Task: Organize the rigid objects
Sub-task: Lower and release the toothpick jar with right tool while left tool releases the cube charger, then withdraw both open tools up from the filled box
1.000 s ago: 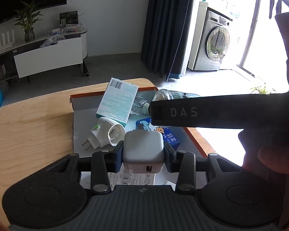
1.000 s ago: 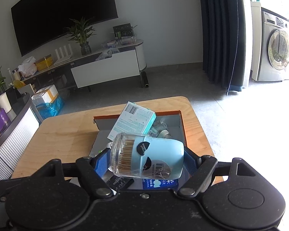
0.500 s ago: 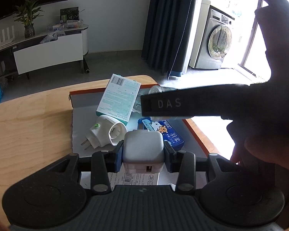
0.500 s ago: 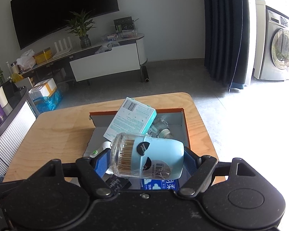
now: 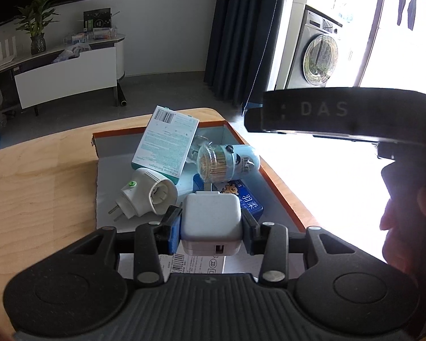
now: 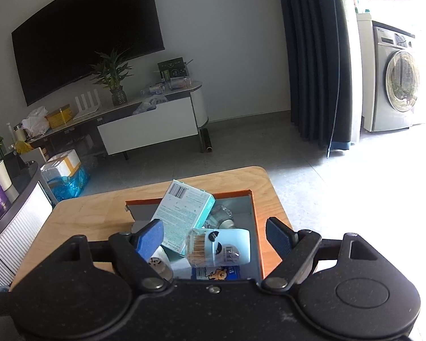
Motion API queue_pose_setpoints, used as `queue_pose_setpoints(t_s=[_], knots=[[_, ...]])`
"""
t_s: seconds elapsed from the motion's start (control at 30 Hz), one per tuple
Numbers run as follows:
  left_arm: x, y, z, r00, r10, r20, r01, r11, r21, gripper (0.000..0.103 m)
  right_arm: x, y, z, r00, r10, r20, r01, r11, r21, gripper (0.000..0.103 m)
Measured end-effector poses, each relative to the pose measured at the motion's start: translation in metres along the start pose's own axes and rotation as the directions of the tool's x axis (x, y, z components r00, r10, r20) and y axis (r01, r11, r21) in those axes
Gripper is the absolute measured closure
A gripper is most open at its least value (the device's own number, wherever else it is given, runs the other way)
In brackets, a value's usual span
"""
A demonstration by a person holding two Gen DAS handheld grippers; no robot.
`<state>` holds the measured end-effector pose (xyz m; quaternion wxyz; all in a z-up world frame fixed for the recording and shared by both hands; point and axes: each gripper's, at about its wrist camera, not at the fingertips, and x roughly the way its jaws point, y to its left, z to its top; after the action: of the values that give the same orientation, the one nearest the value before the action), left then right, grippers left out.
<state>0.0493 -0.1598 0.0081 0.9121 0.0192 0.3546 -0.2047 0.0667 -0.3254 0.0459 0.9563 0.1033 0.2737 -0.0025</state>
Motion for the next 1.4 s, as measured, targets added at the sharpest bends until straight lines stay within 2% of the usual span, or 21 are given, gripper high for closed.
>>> queue_pose_setpoints(t_s=[0.37,0.4,0.57,0.9,0.93,1.07,1.13,1.23,1.4], knots=[[0.007,-0.008,0.001,0.999,-0.032,-0.003,0.032,0.999,-0.01,0.06,-0.039,-0.004,-0.009,0.999,-0.029,0.031,0.029,1.0,-0.002,0.009],[0.006,-0.008,0.001,1.0,-0.031,-0.003,0.031,0.999,-0.013,0.057,-0.041,-0.005,-0.01,0.999,-0.027,0.031,0.027,1.0,0.0,0.009],[-0.003,-0.009,0.001,1.0,0.002,0.004,-0.002,1.0,-0.02,0.056,-0.052,-0.004,-0.015,0.999,-0.025,0.037,0.025,1.0,0.001,0.009],[-0.04,-0.006,-0.003,0.994,0.099,0.038,-0.098,0.994,-0.039,0.031,-0.078,0.004,-0.027,0.999,-0.024,0.046,0.025,1.0,-0.016,0.008],[-0.044,-0.005,-0.005,0.993,0.11,0.042,-0.108,0.993,-0.049,0.026,-0.081,0.004,-0.029,0.999,-0.028,0.044,0.029,0.999,-0.017,0.008],[-0.054,-0.002,-0.013,0.987,0.154,0.036,-0.151,0.986,-0.068,0.015,-0.089,0.006,-0.039,0.999,-0.026,0.035,0.027,0.999,-0.024,0.007],[-0.058,-0.003,-0.017,0.982,0.186,0.028,-0.184,0.981,-0.068,0.005,-0.091,0.007,-0.045,0.999,-0.031,0.032,0.031,0.999,-0.029,0.006],[-0.062,-0.002,-0.023,0.977,0.214,0.021,-0.212,0.974,-0.077,0.0,-0.096,0.004,-0.053,0.999,-0.024,0.022,0.024,1.0,-0.018,0.006],[-0.065,0.0,-0.035,0.97,0.243,0.003,-0.241,0.965,-0.099,0.0,-0.104,0.005,-0.064,0.999,-0.03,0.012,0.03,0.999,-0.044,0.005]])
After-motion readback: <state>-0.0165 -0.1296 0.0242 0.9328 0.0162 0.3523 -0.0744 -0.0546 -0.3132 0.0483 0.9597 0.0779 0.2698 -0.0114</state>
